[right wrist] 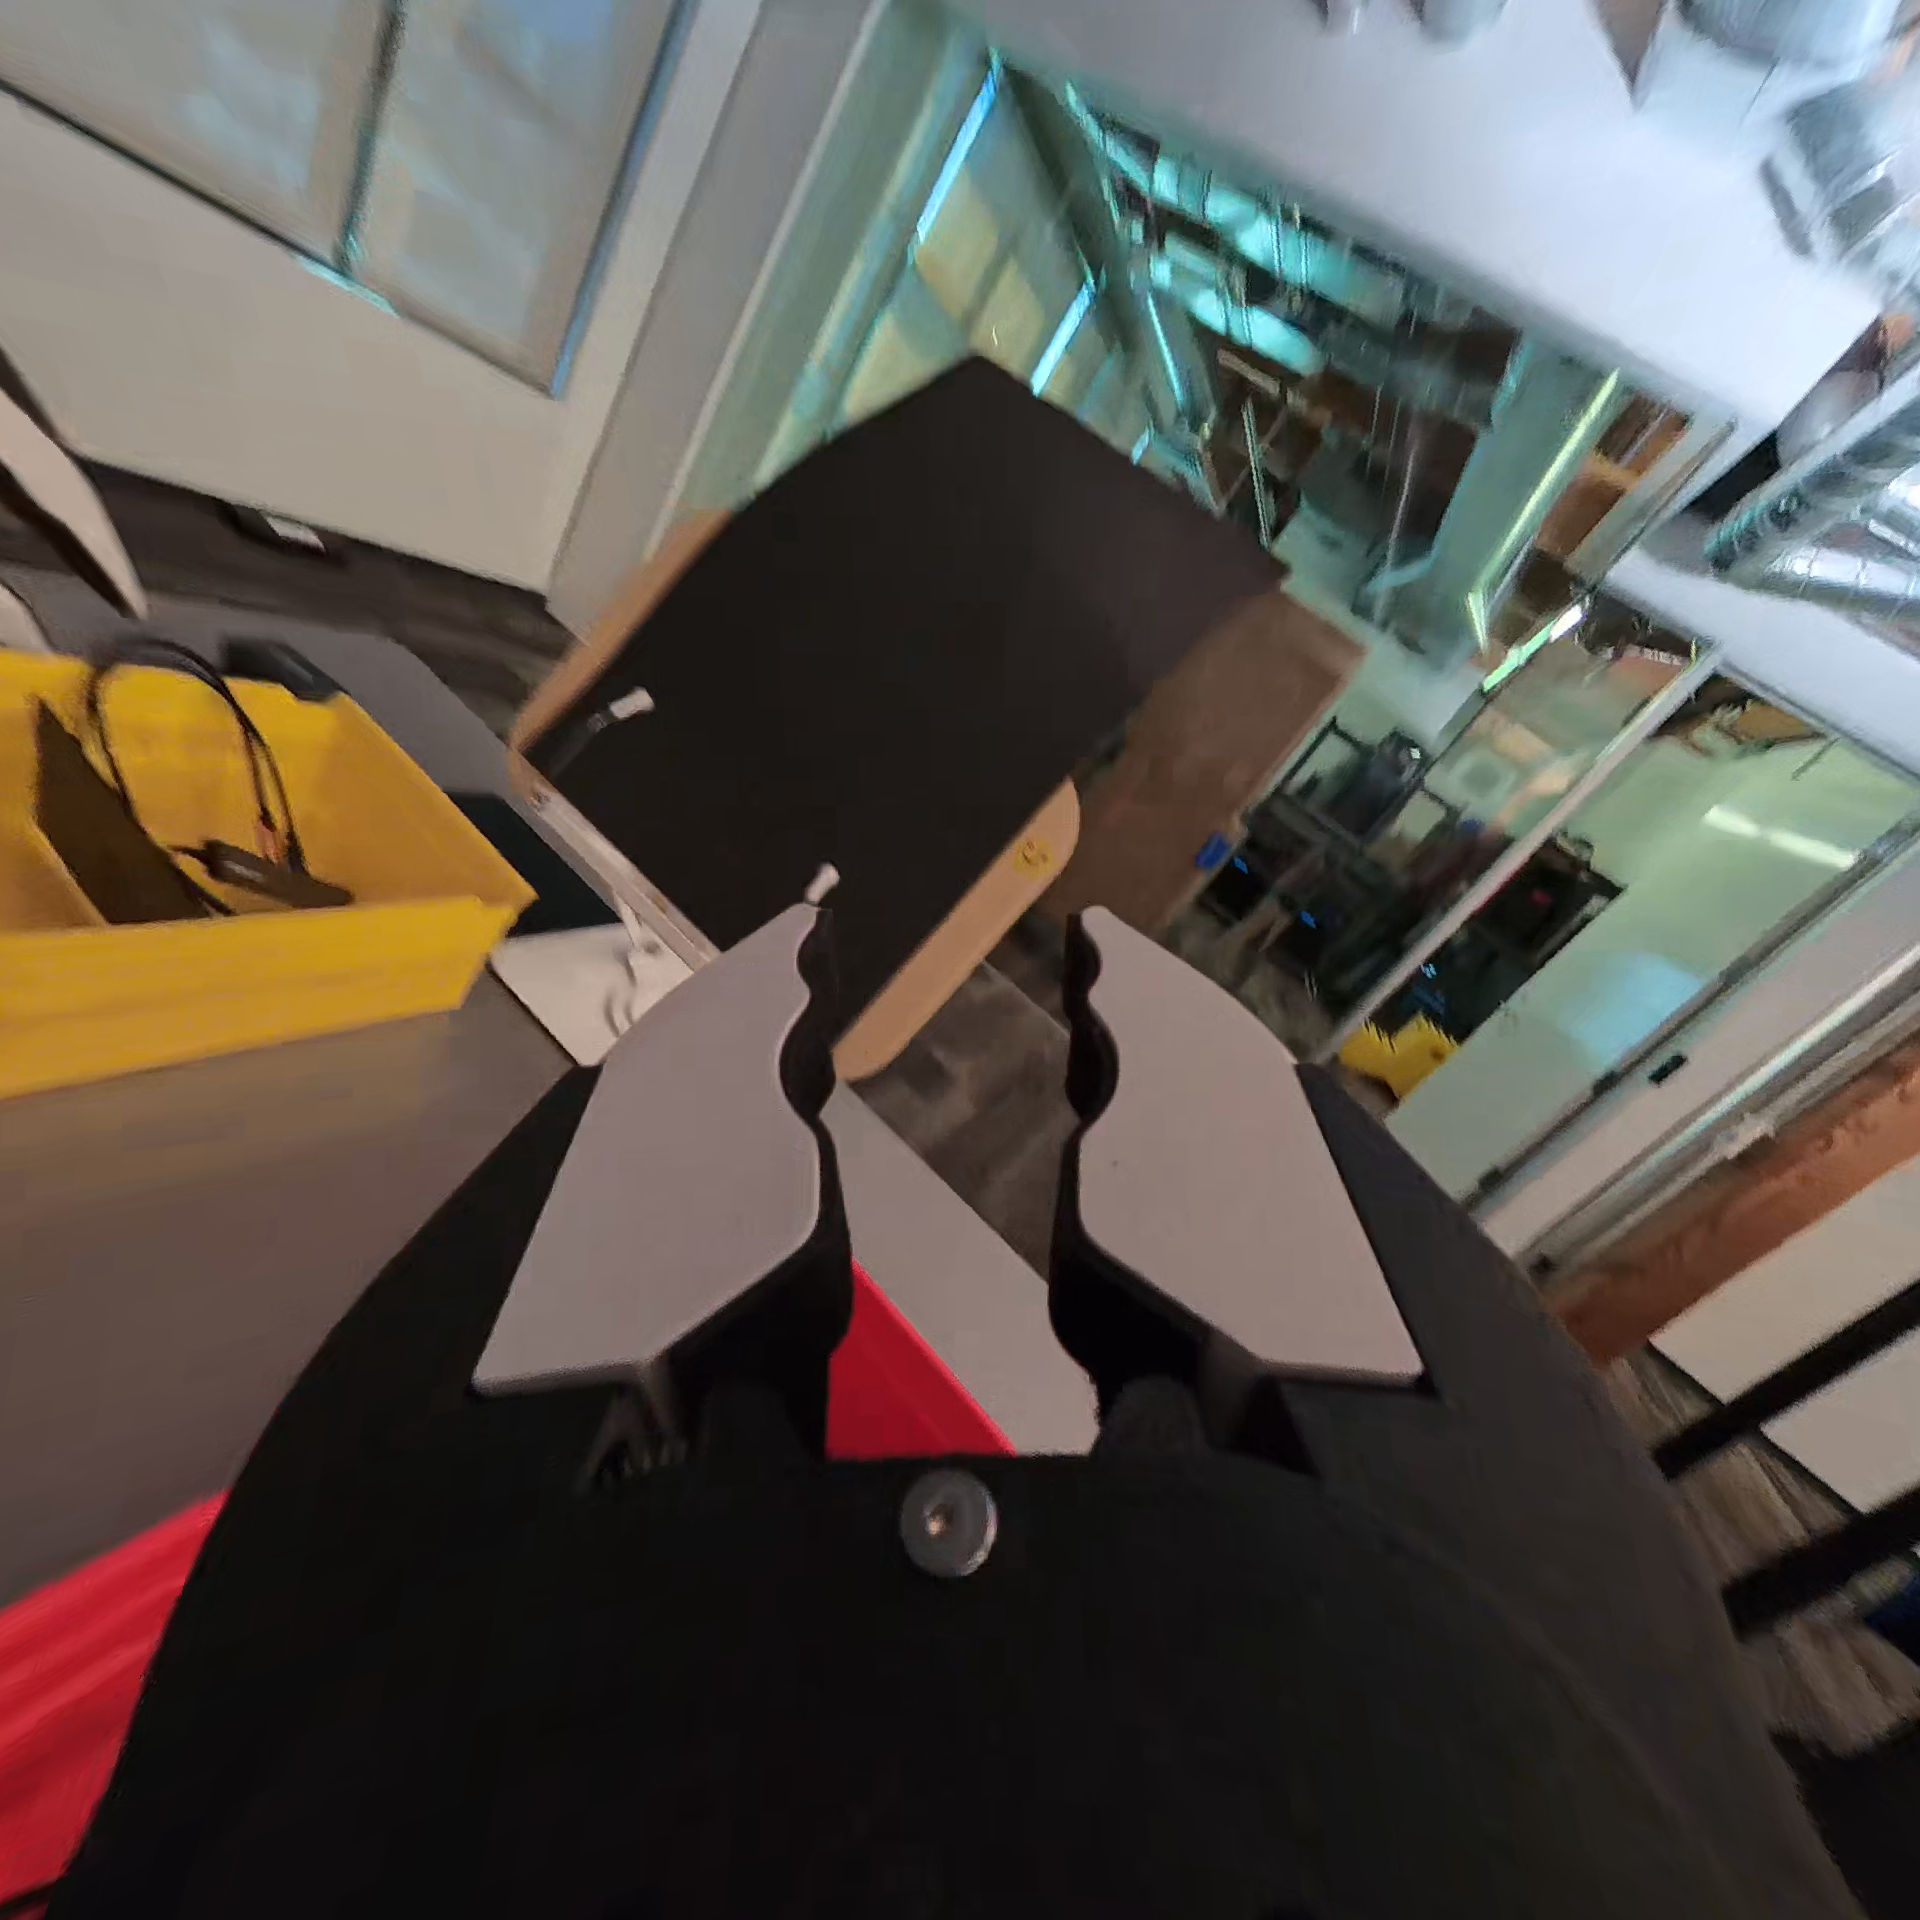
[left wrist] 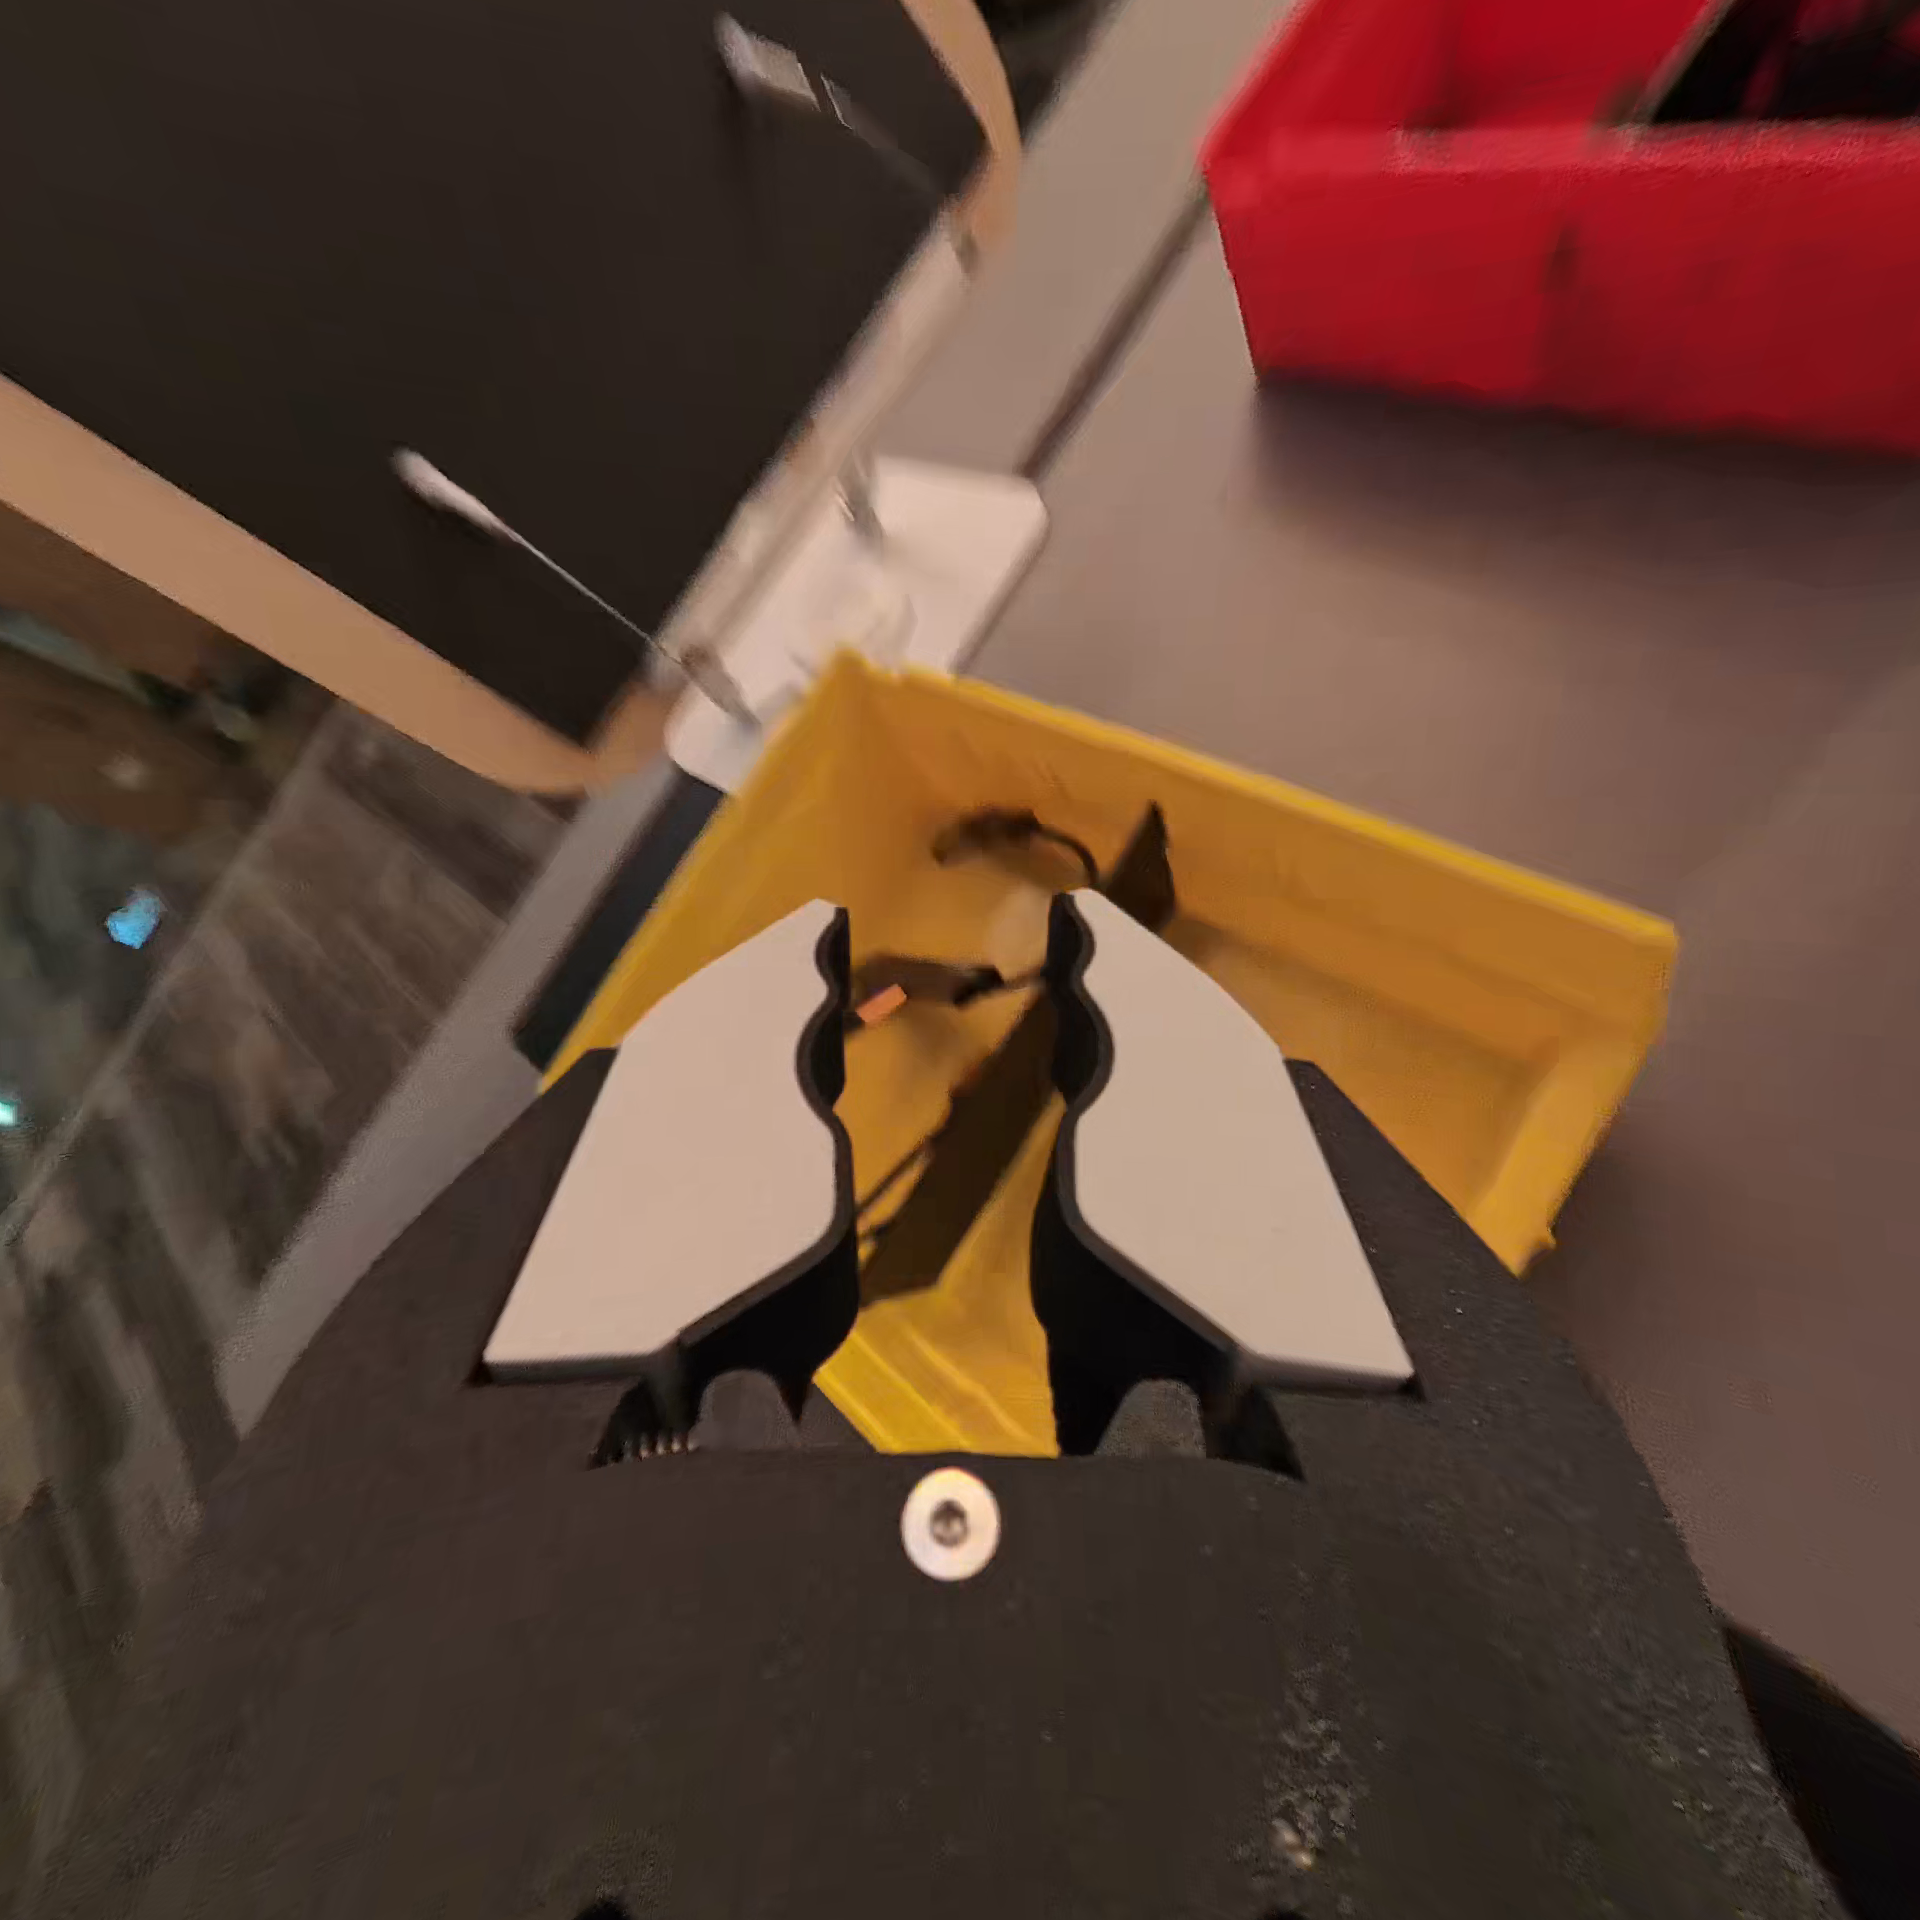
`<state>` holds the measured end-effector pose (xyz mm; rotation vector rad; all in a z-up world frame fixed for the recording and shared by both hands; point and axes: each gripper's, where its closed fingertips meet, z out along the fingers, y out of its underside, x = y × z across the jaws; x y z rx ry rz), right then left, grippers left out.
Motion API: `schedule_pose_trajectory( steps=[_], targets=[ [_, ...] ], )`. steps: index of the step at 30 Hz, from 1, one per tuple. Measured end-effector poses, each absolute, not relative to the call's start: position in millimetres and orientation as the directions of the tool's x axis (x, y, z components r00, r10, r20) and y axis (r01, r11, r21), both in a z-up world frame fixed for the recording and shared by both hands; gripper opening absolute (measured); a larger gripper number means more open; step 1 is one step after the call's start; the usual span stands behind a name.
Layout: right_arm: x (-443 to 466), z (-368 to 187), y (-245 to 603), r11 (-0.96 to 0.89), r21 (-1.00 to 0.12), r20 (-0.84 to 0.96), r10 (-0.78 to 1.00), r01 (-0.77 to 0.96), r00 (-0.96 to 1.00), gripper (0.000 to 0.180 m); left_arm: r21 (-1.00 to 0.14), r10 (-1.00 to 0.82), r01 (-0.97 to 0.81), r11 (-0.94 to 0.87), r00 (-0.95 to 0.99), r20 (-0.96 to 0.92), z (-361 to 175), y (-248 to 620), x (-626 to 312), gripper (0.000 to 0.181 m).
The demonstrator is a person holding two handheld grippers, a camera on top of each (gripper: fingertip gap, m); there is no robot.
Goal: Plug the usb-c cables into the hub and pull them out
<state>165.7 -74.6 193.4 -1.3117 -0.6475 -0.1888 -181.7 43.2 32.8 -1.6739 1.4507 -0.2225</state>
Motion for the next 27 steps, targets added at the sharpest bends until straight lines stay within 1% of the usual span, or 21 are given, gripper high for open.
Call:
schedule_pose_trajectory(
  steps=[2, 4, 7, 11, 14, 16, 18, 23, 25, 27],
  targets=[
    [149.4, 195.3, -91.8, 0.341, -0.831, 0.531, 0.252, 0.439, 0.809, 0.042, -0.643, -0.893, -0.764, 0.056, 0.249, -0.374, 8.6, 48.3, -178.6, 0.032],
    [129.8, 190.9, -100.0, 0.416, -0.810, 0.558, 0.326, 0.414, 0.763, 0.039, -0.604, -0.907, -0.790, 0.104, 0.174, -0.383, -10.7, 49.3, -164.6, 0.032],
    [119.2, 176.2, -91.5, 0.365, -0.844, 0.526, 0.421, 0.393, 0.739, 0.039, -0.518, -0.926, -0.841, 0.156, 0.058, -0.372, -43.5, 46.3, -146.7, 0.034],
    [115.1, 155.8, -72.7, 0.320, -0.842, 0.539, 0.453, 0.434, 0.710, 0.041, -0.392, -0.907, -0.907, 0.150, 0.031, -0.420, -74.5, 62.0, -143.1, 0.036],
    [110.7, 143.0, -62.3, 0.287, -0.847, 0.532, 0.487, 0.448, 0.693, 0.041, -0.330, -0.896, -0.936, 0.120, 0.042, -0.442, -86.6, 73.8, -148.4, 0.029],
    [108.6, 136.7, -56.5, 0.273, -0.842, 0.538, 0.491, 0.465, 0.686, 0.041, -0.340, -0.918, -0.933, 0.118, 0.029, -0.396, -88.3, 70.0, -146.8, 0.010],
    [106.8, 129.9, -51.1, 0.258, -0.831, 0.553, 0.487, 0.493, 0.676, 0.041, -0.371, -0.930, -0.923, 0.101, 0.044, -0.364, -85.0, 67.6, -146.5, 0.006],
    [96.7, 113.8, -41.9, 0.234, -0.800, 0.587, 0.498, 0.552, 0.639, 0.041, -0.463, -0.931, -0.879, 0.117, 0.065, -0.358, -64.4, 63.8, -147.0, 0.004],
    [92.1, 108.5, -39.6, 0.228, -0.791, 0.595, 0.505, 0.568, 0.625, 0.042, -0.526, -0.925, -0.843, 0.115, 0.102, -0.366, -49.0, 65.4, -145.8, 0.004],
    [83.9, 103.4, -37.9, 0.227, -0.797, 0.584, 0.528, 0.560, 0.616, 0.041, -0.609, -0.909, -0.788, 0.090, 0.185, -0.374, -27.0, 72.1, -145.4, 0.004]
  ],
)
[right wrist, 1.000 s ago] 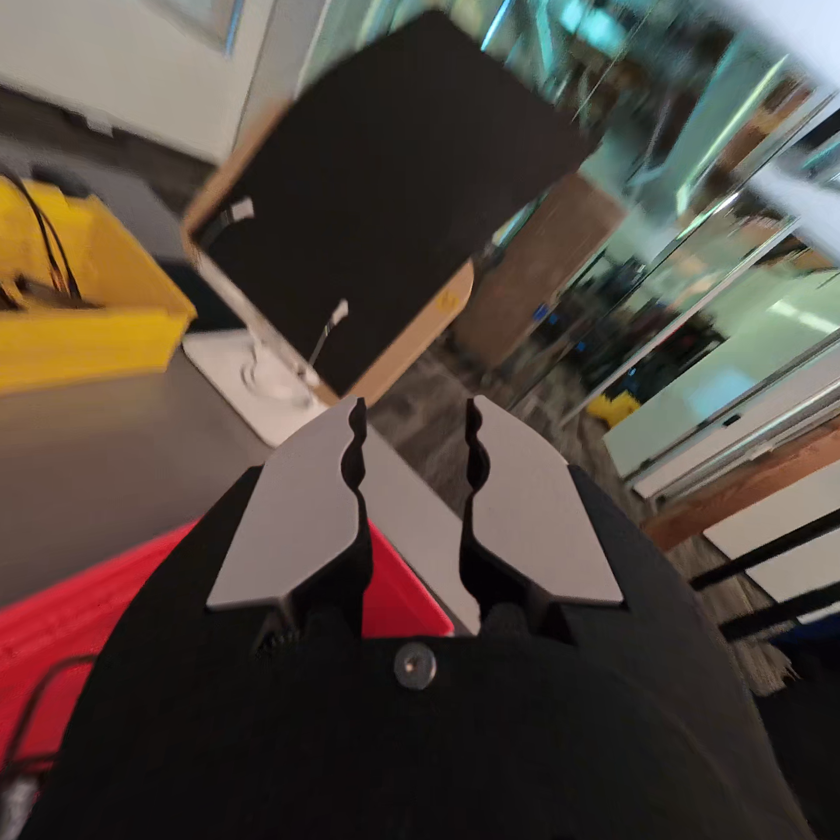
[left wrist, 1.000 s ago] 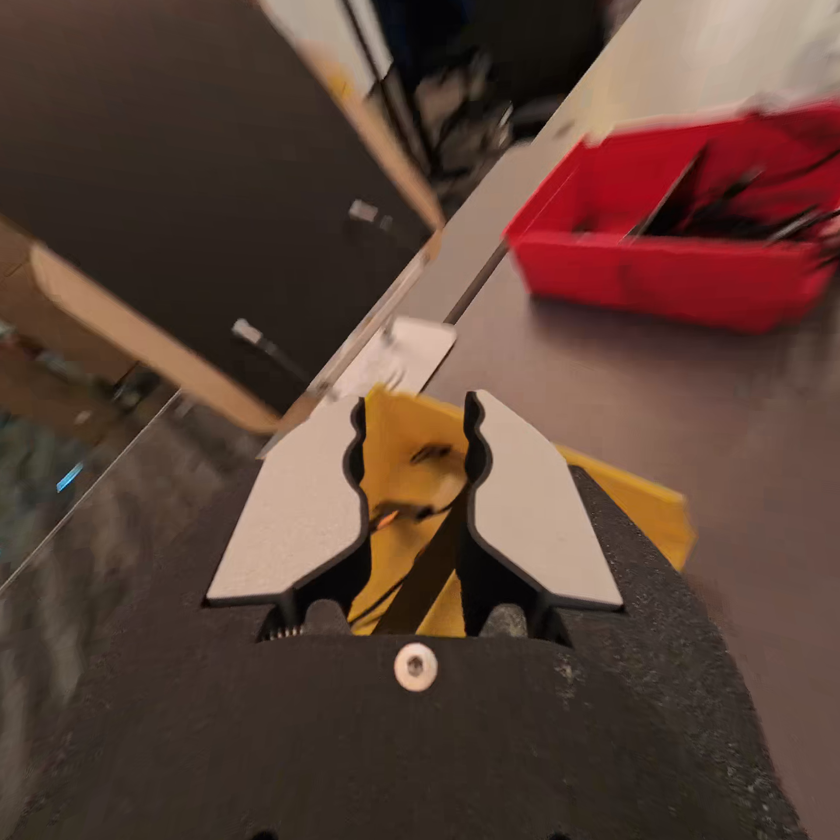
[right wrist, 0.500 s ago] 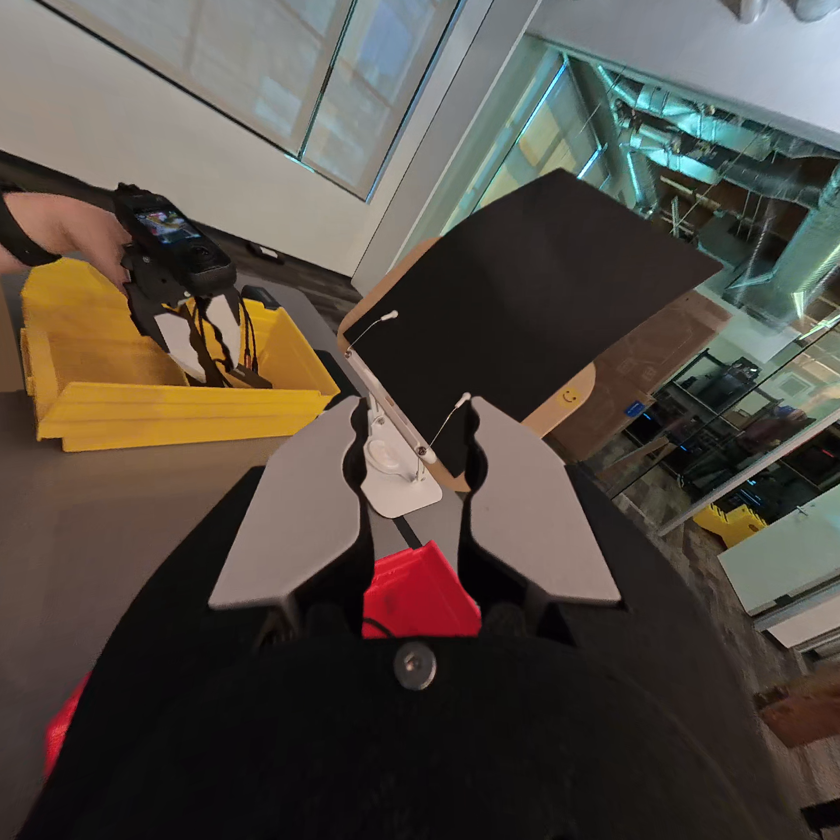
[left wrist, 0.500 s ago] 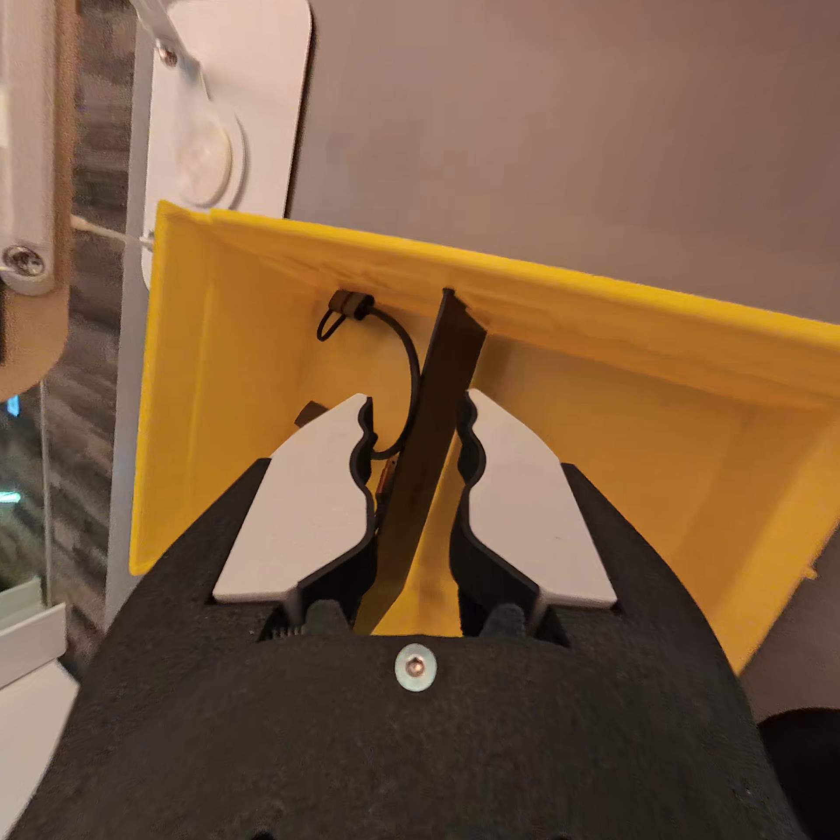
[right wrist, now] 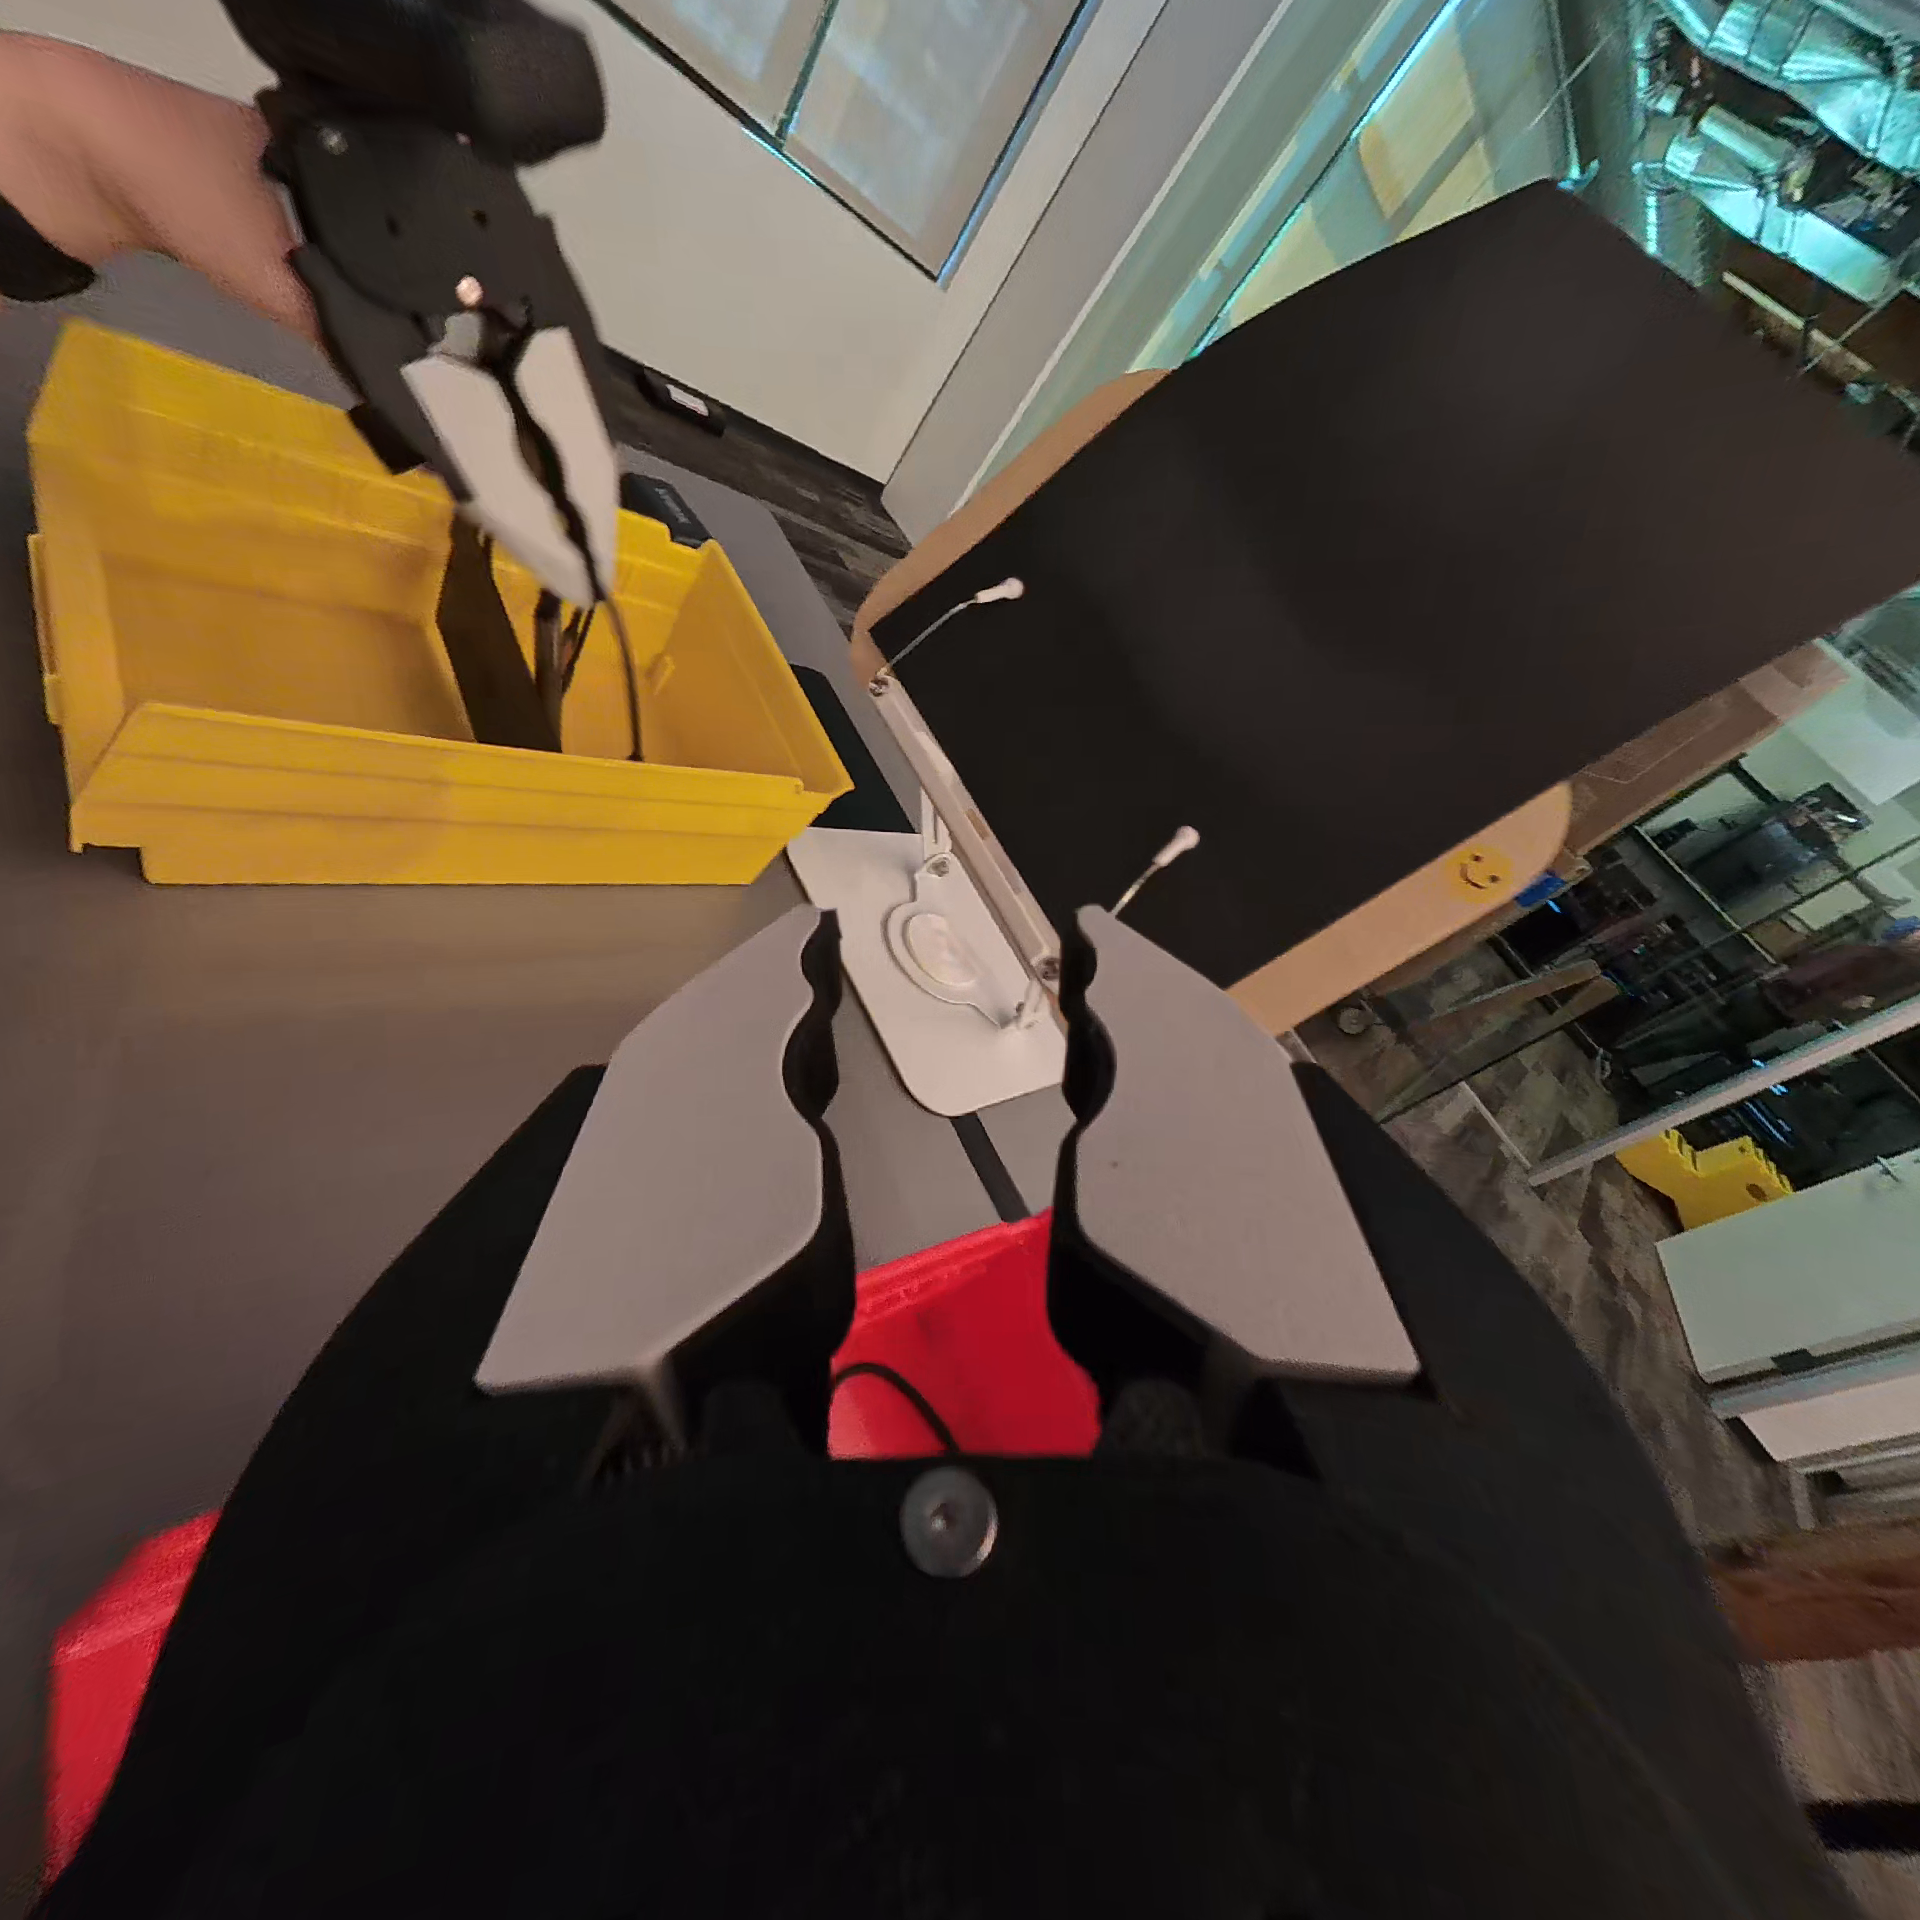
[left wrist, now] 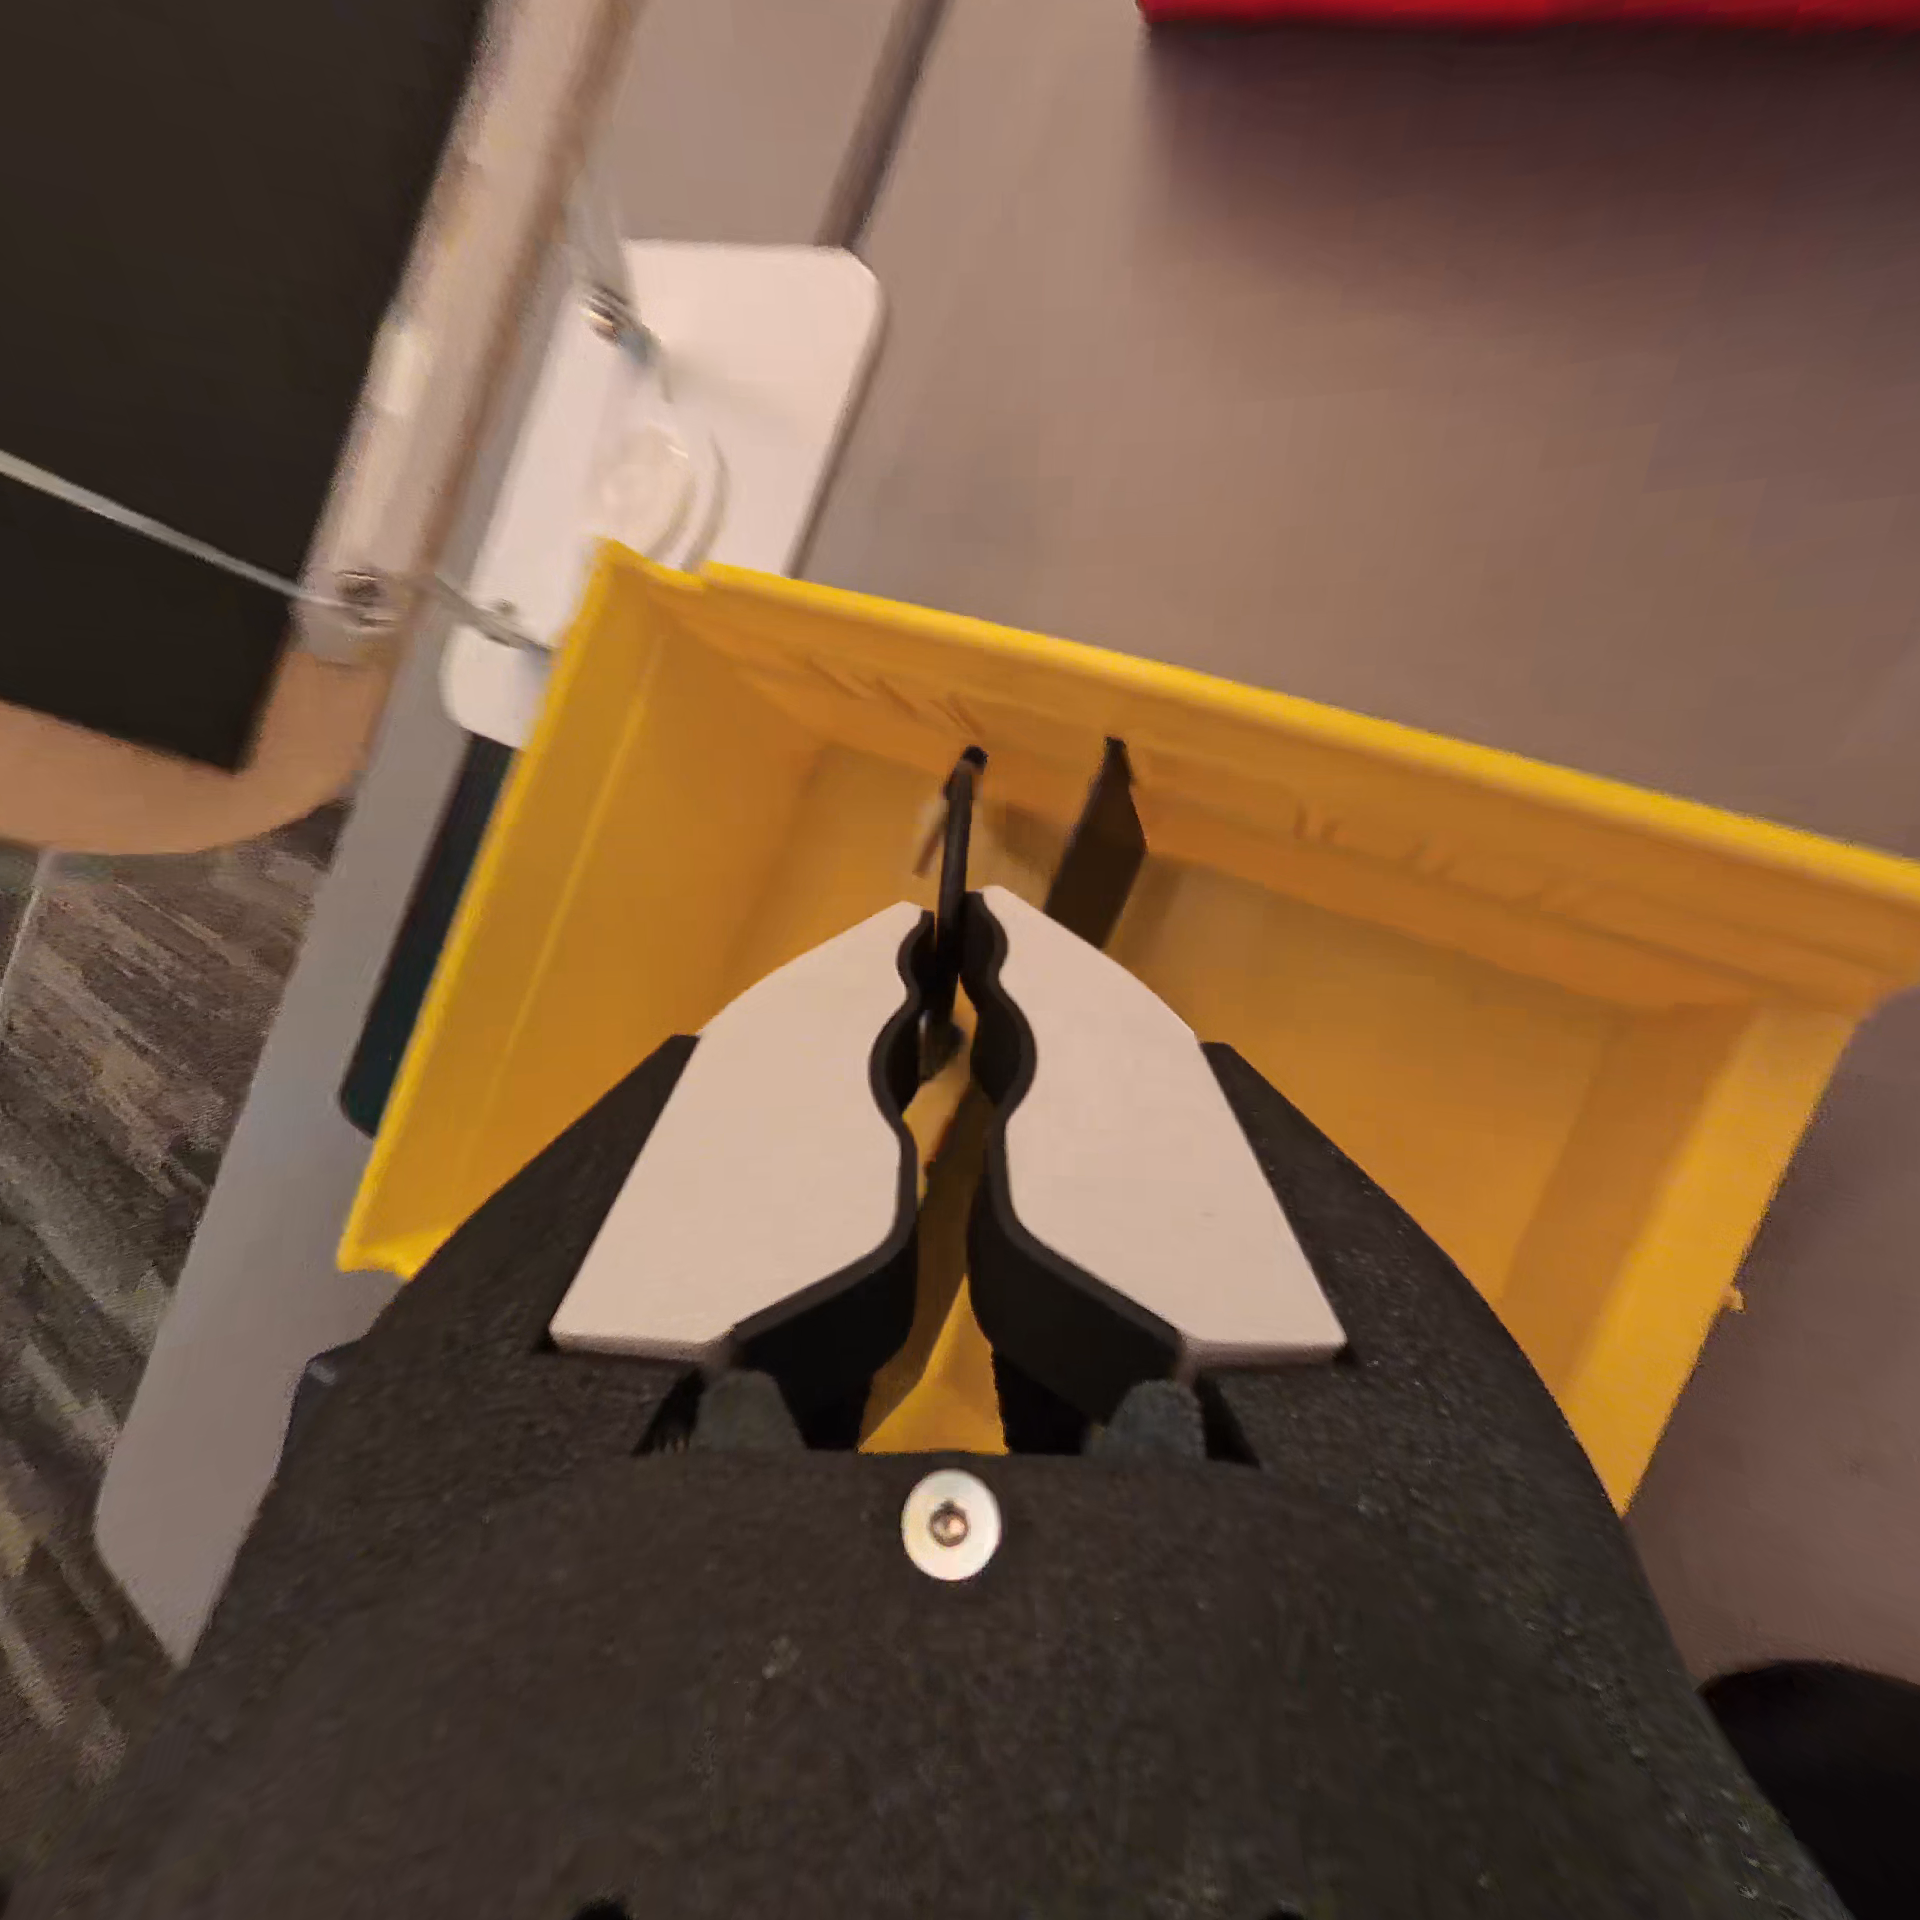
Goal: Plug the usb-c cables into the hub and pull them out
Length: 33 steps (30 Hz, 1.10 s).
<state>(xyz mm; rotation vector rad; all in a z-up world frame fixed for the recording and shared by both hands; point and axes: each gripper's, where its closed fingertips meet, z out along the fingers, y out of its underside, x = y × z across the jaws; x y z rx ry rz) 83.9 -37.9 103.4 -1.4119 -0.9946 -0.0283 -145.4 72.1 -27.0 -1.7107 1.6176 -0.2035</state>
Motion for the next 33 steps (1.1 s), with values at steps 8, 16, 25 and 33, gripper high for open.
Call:
schedule_pose_trajectory(
  steps=[8, 16, 25, 33],
  targets=[
    [14.1, 82.8, -42.9, 0.292, -0.787, 0.589, 0.617, 0.544, 0.521, 0.038, -0.949, -0.870, -0.314, 0.011, 0.466, -0.164, 97.4, 61.1, -156.3, 0.004],
    [-72.8, 94.3, -74.4, 0.394, -0.877, 0.480, 0.698, 0.275, 0.532, 0.044, -0.994, -0.965, 0.084, 0.072, 0.257, -0.048, 191.4, -36.2, -148.9, 0.003],
    [-103.5, 94.6, -75.4, 0.397, -0.894, 0.443, 0.708, 0.210, 0.549, 0.024, -0.985, -0.986, 0.145, 0.099, 0.145, -0.077, 209.2, -90.8, -131.8, 0.002],
    [-75.2, 143.2, -91.2, 0.181, -0.982, 0.132, 0.871, -0.059, 0.473, 0.010, -0.961, -0.969, 0.222, 0.166, 0.220, -0.116, 224.1, -89.9, -150.8, 0.018]
  ],
)
